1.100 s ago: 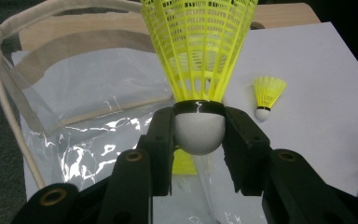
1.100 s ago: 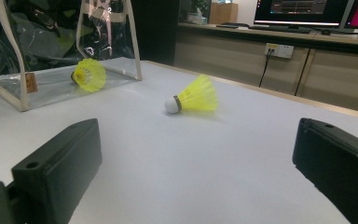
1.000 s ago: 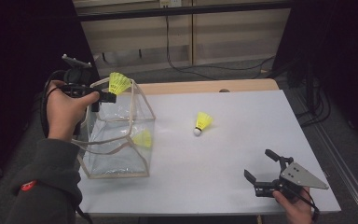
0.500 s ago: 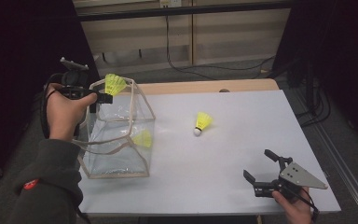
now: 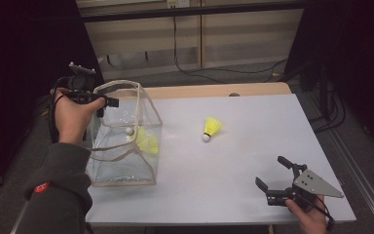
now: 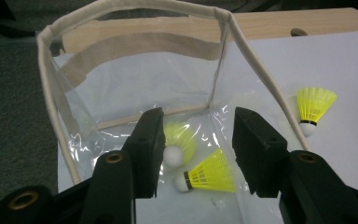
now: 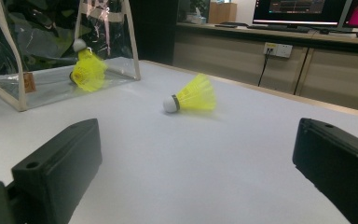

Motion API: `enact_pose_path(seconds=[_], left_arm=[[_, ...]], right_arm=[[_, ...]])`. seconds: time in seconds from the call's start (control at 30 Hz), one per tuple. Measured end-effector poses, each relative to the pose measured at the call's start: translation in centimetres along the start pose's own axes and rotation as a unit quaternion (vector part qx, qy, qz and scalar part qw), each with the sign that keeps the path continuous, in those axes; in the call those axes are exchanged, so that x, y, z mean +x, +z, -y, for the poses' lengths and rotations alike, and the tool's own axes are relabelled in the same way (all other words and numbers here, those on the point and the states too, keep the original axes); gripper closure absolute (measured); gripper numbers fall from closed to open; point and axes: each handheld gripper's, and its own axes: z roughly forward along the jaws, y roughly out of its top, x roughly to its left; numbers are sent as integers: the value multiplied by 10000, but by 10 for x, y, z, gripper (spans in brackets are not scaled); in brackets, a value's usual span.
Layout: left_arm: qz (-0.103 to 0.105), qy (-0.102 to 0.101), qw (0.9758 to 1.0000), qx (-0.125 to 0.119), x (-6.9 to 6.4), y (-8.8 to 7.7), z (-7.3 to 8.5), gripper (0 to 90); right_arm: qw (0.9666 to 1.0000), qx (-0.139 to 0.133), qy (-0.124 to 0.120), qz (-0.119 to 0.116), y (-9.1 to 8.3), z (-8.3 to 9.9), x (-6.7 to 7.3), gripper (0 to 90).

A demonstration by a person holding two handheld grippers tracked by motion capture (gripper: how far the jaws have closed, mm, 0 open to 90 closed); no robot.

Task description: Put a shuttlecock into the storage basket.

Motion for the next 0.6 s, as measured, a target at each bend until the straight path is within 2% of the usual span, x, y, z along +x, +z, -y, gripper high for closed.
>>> enact_pose_path(seconds=[0.1,0.27,0.43,0.6], left_arm=[[-3,49,10000,-36,-3,-1,0,482],[162,139,9998,-30,-7,-4,-2,451],[281,127,9995,-42,-12,-5,-3,409],[426,195,9989,-10,-22,-6,-6,381]], right_arm=[[10000,0,10,3,0,0,0,12],[10000,-4,10,6,0,0,1,12],[10000,-11,7,1,0,0,1,12],[10000,2,12,7,0,0,0,12]])
